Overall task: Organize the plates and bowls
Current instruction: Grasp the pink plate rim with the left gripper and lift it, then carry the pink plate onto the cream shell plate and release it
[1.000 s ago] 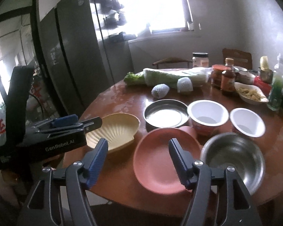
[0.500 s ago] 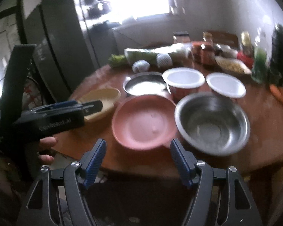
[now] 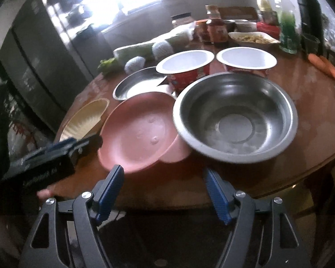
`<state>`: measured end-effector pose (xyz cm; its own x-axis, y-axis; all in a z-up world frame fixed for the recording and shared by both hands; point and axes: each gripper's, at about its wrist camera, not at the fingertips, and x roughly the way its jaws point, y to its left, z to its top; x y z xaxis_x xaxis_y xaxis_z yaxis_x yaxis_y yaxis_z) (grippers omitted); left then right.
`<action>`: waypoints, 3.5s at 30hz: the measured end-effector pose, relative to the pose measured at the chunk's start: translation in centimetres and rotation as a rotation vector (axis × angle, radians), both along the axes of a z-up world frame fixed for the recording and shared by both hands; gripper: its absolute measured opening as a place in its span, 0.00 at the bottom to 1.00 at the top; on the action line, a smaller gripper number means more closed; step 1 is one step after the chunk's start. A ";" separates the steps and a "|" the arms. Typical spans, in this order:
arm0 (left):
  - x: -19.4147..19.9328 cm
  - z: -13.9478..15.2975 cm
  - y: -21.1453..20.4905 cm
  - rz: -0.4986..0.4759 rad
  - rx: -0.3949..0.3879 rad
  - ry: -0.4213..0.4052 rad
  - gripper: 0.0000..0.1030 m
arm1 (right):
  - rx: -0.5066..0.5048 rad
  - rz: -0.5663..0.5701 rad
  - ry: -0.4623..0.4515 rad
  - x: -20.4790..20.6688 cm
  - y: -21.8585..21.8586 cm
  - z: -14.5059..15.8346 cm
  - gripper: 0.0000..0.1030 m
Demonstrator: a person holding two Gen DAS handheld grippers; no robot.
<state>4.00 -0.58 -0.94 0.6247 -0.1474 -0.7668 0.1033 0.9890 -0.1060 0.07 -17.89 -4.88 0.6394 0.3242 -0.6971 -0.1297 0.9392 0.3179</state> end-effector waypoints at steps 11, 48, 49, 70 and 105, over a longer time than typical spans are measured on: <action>1.3 -1.9 -0.9 -0.005 0.010 0.046 0.67 | -0.021 -0.029 -0.004 1.9 0.3 -1.1 0.56; -3.5 2.6 6.4 0.162 -0.001 -0.068 0.42 | -0.061 0.193 -0.147 0.9 8.6 3.9 0.46; -3.4 2.7 6.8 0.173 0.000 -0.071 0.42 | -0.060 0.208 -0.151 1.2 9.0 4.1 0.46; 0.1 1.1 11.4 0.277 0.021 -0.030 0.42 | -0.173 0.387 -0.128 10.4 16.4 2.8 0.45; 1.0 0.1 11.3 0.249 -0.004 -0.007 0.42 | -0.236 0.432 -0.112 13.5 17.4 0.2 0.45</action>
